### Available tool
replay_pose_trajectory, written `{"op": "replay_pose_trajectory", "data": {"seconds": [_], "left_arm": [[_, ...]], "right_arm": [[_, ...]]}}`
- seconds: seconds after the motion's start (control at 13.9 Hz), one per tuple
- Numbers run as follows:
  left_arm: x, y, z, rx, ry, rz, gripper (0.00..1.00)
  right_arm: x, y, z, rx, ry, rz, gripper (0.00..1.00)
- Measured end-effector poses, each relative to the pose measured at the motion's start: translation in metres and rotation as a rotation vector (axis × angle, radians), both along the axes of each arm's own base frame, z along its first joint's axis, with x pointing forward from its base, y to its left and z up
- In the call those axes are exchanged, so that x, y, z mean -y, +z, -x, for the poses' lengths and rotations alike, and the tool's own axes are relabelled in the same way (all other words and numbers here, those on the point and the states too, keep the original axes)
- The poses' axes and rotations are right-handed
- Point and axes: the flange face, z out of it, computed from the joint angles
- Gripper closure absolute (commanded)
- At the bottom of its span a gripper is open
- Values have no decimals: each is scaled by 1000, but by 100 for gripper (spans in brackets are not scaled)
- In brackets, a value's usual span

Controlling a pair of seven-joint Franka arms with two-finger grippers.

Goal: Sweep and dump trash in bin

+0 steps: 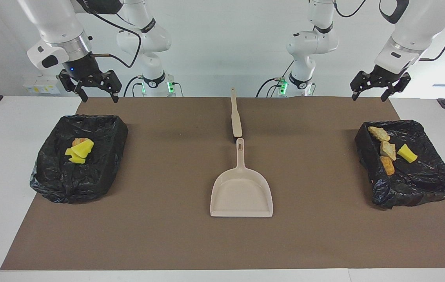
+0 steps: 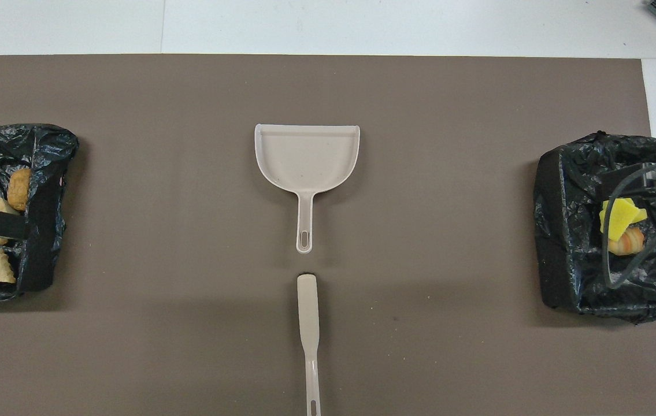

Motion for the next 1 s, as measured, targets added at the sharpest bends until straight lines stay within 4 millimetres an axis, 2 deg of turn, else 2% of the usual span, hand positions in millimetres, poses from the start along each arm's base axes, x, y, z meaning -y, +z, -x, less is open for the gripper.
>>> {"op": "replay_pose_trajectory", "data": {"seconds": [0.22,0.43,0.86,1.0], "left_arm": [[1,22,10,-20,-5,-16,0],[5,23,11,-30,-13,-18,0],[32,24,13,-25,-25,-4,0],[29,36,13,3,16,-2,0]], "right_arm": [[0,0,0,0,0,0,0],[0,0,0,0,0,0,0],[0,0,0,0,0,0,0],[0,0,0,0,0,0,0]]}}
